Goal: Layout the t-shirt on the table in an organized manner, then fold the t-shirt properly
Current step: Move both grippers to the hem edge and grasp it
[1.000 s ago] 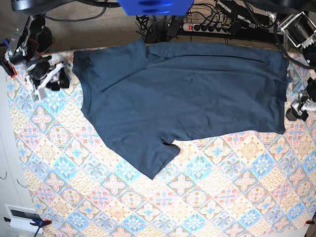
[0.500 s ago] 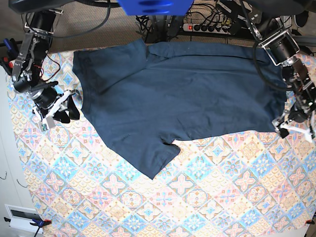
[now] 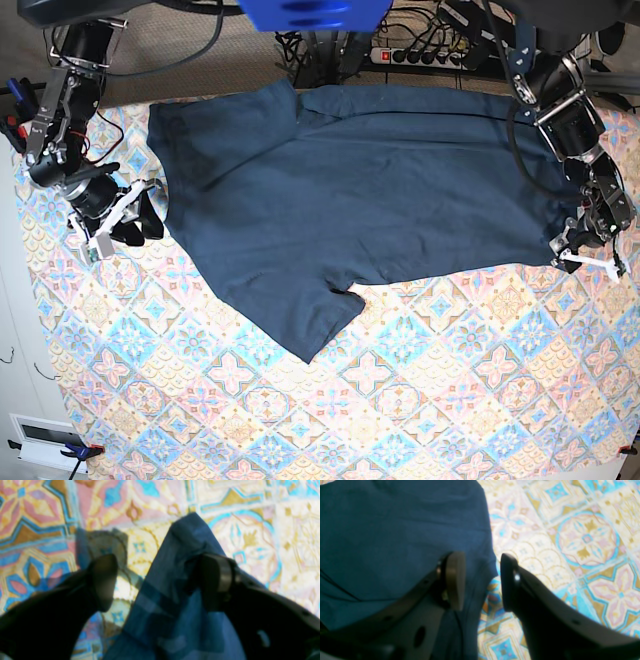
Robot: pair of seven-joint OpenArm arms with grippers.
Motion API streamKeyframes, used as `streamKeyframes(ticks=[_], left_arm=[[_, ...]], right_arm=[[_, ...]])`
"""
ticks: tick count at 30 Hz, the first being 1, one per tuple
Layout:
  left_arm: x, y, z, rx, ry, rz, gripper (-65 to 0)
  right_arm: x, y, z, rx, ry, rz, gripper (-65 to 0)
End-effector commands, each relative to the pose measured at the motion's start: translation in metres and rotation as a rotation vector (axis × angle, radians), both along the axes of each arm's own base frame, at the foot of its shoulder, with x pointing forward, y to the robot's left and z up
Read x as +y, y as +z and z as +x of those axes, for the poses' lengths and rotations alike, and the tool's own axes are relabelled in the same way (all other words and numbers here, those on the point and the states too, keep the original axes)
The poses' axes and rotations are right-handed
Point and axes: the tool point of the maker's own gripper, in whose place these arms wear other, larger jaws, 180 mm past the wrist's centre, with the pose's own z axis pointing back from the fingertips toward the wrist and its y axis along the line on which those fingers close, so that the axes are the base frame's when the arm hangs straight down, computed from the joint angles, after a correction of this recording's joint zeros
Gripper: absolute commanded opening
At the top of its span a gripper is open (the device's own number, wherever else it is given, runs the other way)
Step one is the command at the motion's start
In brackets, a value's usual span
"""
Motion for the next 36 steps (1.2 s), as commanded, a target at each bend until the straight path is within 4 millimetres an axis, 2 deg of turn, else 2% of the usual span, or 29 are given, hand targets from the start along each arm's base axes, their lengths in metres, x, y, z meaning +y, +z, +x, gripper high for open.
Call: streamKeyframes(ticks=[1, 5, 11, 14, 18, 21, 23, 27, 30, 33, 36], left_arm=[[0.007, 0.014, 0.011, -0.034, 0.001, 0.006, -21.9], [-0.005, 0.004, 0.013, -0.022, -0.008, -0.029, -26.1], [-0.029, -0.001, 0.018, -0.014, -0.147, -0.07, -35.4], [-0.031, 0.001, 0.02, -0.021, -0.178, -0.067, -45.4], [-0.03, 0.002, 0.02, -0.025, -0.177, -0.064, -65.0], [-0.03, 0.002, 0.02, -0.025, -0.175, -0.063, -65.0], [-0.028, 0.011, 0.025, -0.049, -0.18, -0.042, -65.0], [-0.024, 0.036, 0.029, -0.098, -0.199, 0.029, -65.0], [-0.031, 0.05, 0.034, -0.139, -0.219, 0.057, -65.0], [-0.03, 0.053, 0.033, -0.144, -0.223, 0.072, -65.0], [-0.03, 0.052, 0.031, -0.141, -0.224, 0.073, -65.0]], right_arm=[[-0.002, 0.015, 0.008, -0.052, 0.003, 0.0, -42.7], [-0.002, 0.015, 0.007, -0.049, 0.003, -0.001, -42.7], [-0.002, 0.015, 0.007, -0.049, 0.003, -0.001, -42.6], [-0.002, 0.014, 0.007, -0.049, 0.004, -0.001, -42.6], [-0.002, 0.014, 0.007, -0.049, 0.004, -0.001, -42.6], [0.003, 0.013, 0.007, -0.046, 0.017, 0.002, -42.6], [0.013, 0.01, 0.009, -0.041, 0.05, -0.006, -42.6], [0.026, 0.019, 0.037, -0.08, 0.117, -0.132, -42.6], [0.036, 0.025, 0.06, -0.106, 0.171, -0.254, -42.3], [0.042, 0.017, 0.082, -0.084, 0.211, -0.339, -42.2], [0.052, 0.006, 0.106, -0.081, 0.243, -0.329, -42.2]])
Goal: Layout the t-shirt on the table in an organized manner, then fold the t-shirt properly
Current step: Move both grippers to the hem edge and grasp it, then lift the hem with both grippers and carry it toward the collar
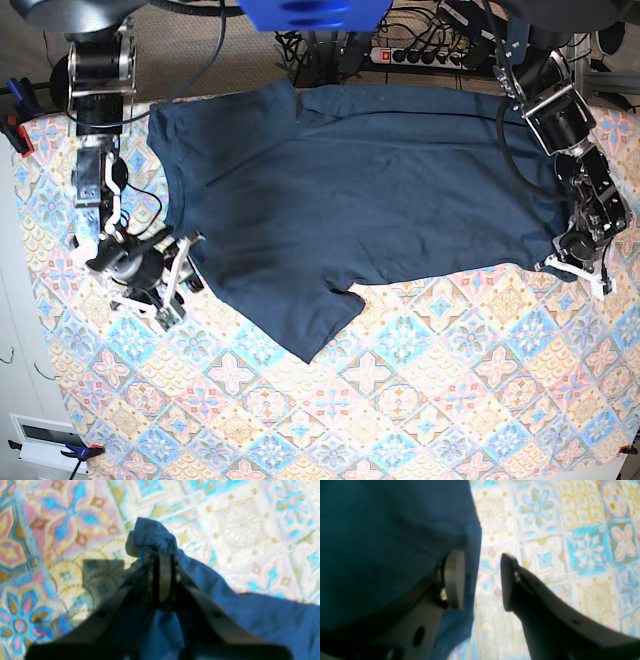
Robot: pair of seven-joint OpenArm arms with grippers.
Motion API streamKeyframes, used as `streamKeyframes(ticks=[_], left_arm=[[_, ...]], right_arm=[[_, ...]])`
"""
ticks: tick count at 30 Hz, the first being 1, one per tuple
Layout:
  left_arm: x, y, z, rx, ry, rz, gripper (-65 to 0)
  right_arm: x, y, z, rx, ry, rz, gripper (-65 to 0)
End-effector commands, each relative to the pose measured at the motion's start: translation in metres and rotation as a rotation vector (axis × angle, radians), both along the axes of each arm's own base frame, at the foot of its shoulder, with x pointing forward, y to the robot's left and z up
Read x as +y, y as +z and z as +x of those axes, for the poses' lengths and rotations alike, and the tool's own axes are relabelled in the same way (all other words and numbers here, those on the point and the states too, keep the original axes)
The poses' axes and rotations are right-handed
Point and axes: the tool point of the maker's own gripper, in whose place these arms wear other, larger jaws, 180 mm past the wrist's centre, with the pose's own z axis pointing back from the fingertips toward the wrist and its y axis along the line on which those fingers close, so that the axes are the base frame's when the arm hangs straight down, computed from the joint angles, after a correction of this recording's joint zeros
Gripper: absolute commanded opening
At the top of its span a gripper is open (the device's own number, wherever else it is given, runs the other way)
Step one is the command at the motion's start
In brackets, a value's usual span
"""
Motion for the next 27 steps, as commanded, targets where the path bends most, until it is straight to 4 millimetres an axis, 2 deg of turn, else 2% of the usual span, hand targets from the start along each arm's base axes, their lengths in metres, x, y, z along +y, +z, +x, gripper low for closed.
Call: streamKeyframes(ticks=[1, 5, 8, 11, 17, 20, 27], left_arm=[[0.01, 0.022, 0.011, -0.057, 0.004, 0.033, -65.0], [0.01, 0.017, 0.005, -0.041, 0.003, 0.034, -65.0], [0.01, 0.016, 0.004, -0.04, 0.003, 0.034, -65.0], [0.01, 0.016, 0.004, -0.04, 0.003, 0.034, -65.0], [0.01, 0.017, 0.005, -0.044, 0.003, 0.036, -65.0], [0.01, 0.017, 0.005, -0.044, 0.003, 0.036, -65.0], [0.01, 0.018, 0.006, -0.047, 0.004, 0.036, -65.0]], right_arm=[[0.001, 0.012, 0.015, -0.041, 0.011, 0.02, -42.2], [0.011, -0.026, 0.023, 0.04, 0.031, 0.058, -42.1], [0.01, -0.037, 0.036, 0.065, 0.03, 0.071, -42.1], [0.008, -0.052, 0.04, 0.095, 0.022, 0.079, -42.1], [-0.006, -0.051, 0.057, 0.084, -0.029, 0.109, -42.1], [-0.012, -0.056, 0.059, 0.093, -0.051, 0.12, -42.1], [0.027, -0.061, 0.054, 0.12, 0.025, 0.184, -42.1]])
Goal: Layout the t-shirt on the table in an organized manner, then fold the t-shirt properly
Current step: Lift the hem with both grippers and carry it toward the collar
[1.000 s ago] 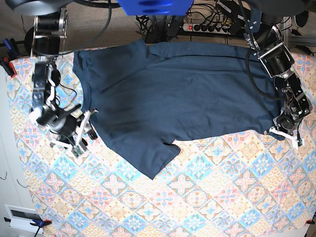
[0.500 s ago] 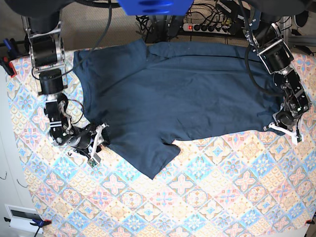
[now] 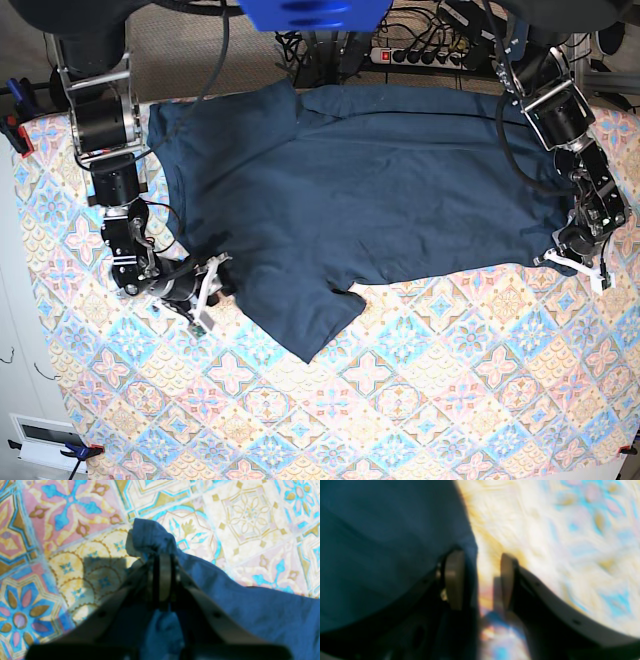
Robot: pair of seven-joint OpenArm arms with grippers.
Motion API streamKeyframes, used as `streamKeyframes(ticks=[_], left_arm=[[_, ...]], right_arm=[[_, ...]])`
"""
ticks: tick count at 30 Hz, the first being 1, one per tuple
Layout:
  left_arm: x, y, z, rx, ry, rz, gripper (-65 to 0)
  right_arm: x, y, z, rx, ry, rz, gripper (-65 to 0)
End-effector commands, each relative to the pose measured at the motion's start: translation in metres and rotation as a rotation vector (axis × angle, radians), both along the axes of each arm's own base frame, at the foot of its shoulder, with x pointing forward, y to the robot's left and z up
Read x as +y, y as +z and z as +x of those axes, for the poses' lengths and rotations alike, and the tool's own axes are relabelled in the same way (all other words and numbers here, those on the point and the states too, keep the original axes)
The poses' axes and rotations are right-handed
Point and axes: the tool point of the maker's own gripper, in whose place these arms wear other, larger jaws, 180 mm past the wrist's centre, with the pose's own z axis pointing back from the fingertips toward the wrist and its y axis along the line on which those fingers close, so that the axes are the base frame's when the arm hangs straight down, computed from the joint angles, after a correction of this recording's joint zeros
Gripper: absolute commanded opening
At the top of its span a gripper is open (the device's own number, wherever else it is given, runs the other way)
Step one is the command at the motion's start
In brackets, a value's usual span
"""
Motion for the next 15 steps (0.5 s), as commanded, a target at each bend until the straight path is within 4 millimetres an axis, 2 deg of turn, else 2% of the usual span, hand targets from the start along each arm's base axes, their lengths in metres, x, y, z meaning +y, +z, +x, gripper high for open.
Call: streamKeyframes(ticks=[1, 7, 12, 15], left_arm=[[0.01, 0.022, 0.012, -0.057, 0.005, 0.031, -65.0], [0.01, 0.021, 0.011, -0.055, 0.005, 0.031, -65.0], [0.01, 0.021, 0.011, -0.055, 0.005, 0.031, -65.0], [0.01, 0.021, 0.01, -0.054, 0.005, 0.031, -65.0]], right_arm=[[0.001, 0.022, 0.017, -0.059, 0.006, 0.023, -42.1], [0.028, 0.022, 0.016, -0.06, 0.035, 0.062, -42.1], [0.027, 0.023, 0.016, -0.063, 0.035, 0.062, -42.2], [0.034, 0.044, 0.025, -0.129, 0.06, 0.067, -42.2]])
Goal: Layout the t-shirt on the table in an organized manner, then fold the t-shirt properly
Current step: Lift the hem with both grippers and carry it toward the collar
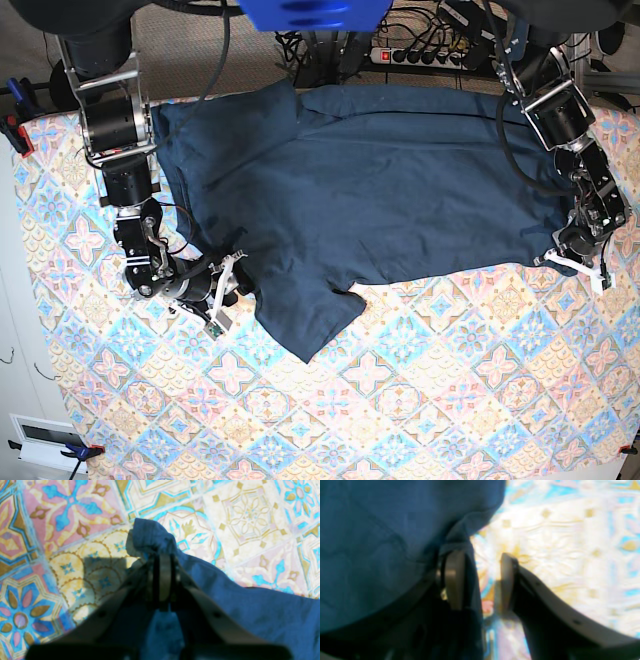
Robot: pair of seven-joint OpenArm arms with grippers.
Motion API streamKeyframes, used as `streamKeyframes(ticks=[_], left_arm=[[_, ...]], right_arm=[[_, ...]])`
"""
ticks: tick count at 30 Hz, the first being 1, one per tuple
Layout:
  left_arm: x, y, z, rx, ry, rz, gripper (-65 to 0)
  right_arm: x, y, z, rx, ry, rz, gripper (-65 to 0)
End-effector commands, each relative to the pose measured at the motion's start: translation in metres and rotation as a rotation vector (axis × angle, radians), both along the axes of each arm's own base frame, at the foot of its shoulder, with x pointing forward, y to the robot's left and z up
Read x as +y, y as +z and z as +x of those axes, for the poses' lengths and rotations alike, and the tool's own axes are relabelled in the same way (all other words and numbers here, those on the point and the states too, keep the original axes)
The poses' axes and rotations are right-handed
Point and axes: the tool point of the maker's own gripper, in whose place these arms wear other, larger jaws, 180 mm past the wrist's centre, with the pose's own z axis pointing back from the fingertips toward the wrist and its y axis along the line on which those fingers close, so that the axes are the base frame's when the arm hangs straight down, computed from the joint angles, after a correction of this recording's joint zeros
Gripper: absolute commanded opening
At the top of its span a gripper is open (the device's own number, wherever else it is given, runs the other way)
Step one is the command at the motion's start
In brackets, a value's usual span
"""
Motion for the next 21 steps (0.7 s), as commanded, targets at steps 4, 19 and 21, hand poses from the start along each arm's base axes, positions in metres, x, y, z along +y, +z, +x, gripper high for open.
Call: streamKeyframes(ticks=[4, 19, 21], left_arm=[[0.01, 0.021, 0.011, -0.055, 0.004, 0.031, -65.0], [0.01, 0.021, 0.011, -0.056, 0.005, 0.031, -65.0], [0.01, 0.021, 0.011, -0.056, 0.005, 0.031, -65.0]], right_arm=[[-0.002, 0.045, 0.023, -0.123, 0.004, 0.027, -42.3], [-0.014, 0.022, 0.007, -0.064, -0.044, 0.038, -42.1], [-0.016, 0.017, 0.006, -0.055, -0.059, 0.051, -42.1]])
